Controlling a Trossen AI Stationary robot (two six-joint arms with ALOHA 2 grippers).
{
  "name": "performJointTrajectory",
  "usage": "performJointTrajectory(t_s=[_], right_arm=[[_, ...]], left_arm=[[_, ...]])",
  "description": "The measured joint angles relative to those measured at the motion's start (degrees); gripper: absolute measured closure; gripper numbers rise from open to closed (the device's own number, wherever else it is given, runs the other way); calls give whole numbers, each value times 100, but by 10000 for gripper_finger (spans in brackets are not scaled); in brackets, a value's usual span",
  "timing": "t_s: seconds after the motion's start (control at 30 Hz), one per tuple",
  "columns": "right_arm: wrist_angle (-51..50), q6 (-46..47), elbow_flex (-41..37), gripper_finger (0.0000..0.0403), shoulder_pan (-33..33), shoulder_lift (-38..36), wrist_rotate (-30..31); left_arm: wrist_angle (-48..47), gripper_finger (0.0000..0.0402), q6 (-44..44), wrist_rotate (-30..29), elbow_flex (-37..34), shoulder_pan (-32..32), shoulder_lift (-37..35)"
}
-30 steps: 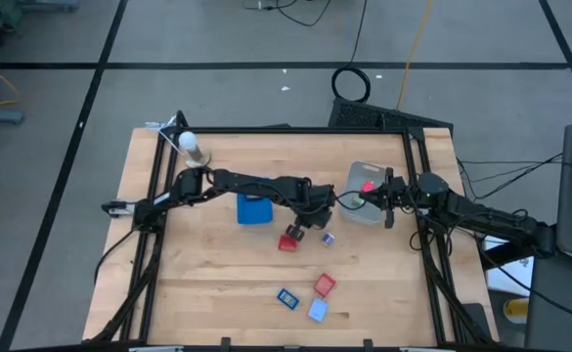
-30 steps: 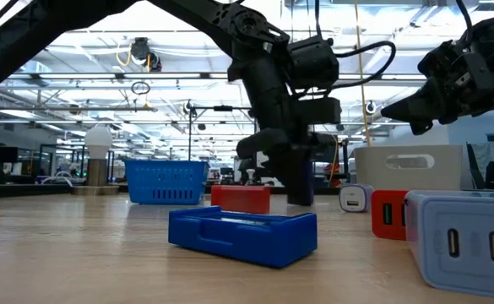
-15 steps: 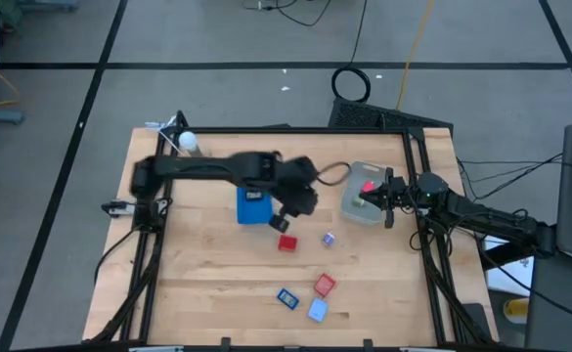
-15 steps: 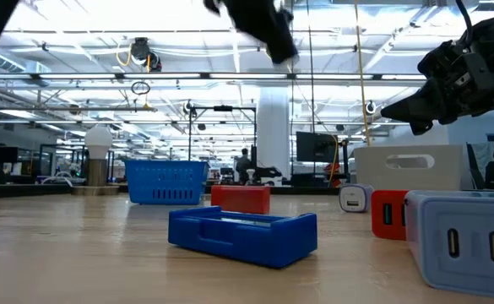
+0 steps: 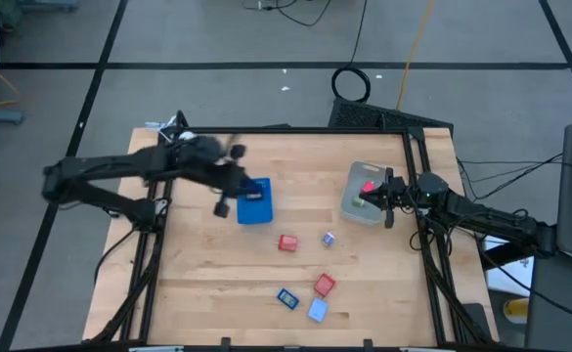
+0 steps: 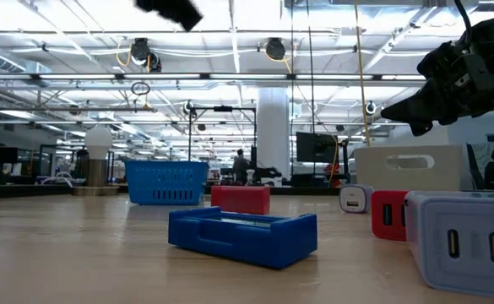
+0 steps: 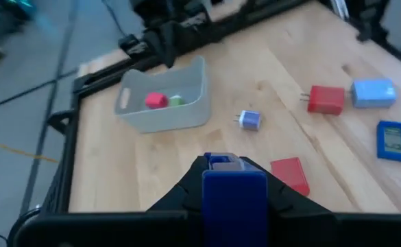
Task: Pick & Place Office items
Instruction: Put the purple digital clock into the blue bin
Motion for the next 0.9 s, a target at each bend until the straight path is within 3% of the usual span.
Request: performJointTrajectory(t_s=[0.17,0.4,0.67,0.9], right_arm=[[54,22,0,403,0,4,2],[177,212,-1,403,0,15,-3],[187,185,-1,403,0,23,-5],[207,177,-39,403,0,24,-7]], left_arm=[[2324,353,-806,10,-2131,142,-1434],[4684,353,-1986,7,-4185,277,-2844],[6183,353,-2568,-417,-5521,225,-3730],[6241,353,-2599,-553,-5922,225,-3946]])
